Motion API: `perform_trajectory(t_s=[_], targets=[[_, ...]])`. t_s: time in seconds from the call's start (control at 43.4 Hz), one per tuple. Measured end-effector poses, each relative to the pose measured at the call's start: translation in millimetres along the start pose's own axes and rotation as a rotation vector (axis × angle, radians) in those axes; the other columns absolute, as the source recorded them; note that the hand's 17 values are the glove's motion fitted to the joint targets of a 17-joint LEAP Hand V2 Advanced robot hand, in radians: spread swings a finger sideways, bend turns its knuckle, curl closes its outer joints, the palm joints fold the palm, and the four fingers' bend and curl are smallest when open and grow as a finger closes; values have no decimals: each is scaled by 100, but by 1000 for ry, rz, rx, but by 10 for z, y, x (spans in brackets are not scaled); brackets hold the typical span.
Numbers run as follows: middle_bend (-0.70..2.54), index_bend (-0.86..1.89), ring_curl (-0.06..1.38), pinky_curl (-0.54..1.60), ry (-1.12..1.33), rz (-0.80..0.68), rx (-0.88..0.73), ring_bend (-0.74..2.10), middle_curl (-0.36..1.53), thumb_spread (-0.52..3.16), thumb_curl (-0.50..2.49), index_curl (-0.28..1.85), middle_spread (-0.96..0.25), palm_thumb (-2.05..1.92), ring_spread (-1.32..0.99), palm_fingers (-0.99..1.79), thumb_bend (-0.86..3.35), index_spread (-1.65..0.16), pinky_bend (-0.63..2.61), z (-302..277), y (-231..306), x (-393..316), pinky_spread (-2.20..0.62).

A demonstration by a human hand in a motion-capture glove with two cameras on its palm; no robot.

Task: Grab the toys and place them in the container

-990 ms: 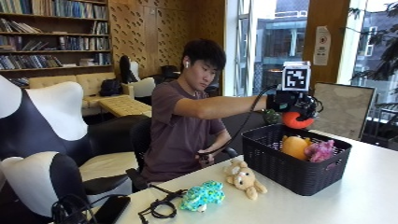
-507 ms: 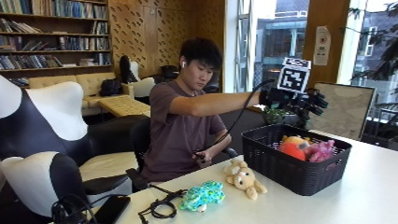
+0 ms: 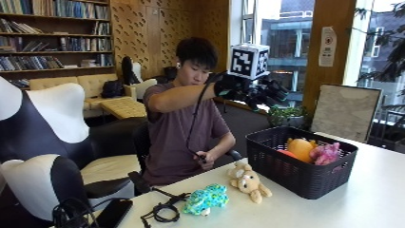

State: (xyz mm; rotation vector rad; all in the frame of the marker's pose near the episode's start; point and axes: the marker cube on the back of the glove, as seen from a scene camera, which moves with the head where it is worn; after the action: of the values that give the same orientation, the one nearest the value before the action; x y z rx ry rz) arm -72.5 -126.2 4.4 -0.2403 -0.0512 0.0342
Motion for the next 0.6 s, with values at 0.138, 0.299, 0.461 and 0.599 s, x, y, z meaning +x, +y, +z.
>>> perform_trajectory(t_s=[0.138, 0.299, 0.461, 0.599], targets=[[12, 8, 36, 36, 5, 85, -4, 30, 31, 122, 43, 23, 1, 4, 2, -26, -2, -26, 90, 8, 301, 644, 6], [12, 9, 36, 35, -18, 169, 17, 29, 29, 123, 41, 21, 1, 5, 3, -24, -2, -26, 87, 131, 603, 1252, 7], [13, 9, 36, 35, -22, 167, 3, 30, 27, 124, 39, 20, 1, 6, 3, -22, -1, -26, 85, 523, 762, 1572, 7], [13, 9, 36, 34, -29, 141, -56, 29, 26, 125, 38, 19, 1, 5, 3, -22, -2, -26, 84, 1088, 803, 1688, 7]])
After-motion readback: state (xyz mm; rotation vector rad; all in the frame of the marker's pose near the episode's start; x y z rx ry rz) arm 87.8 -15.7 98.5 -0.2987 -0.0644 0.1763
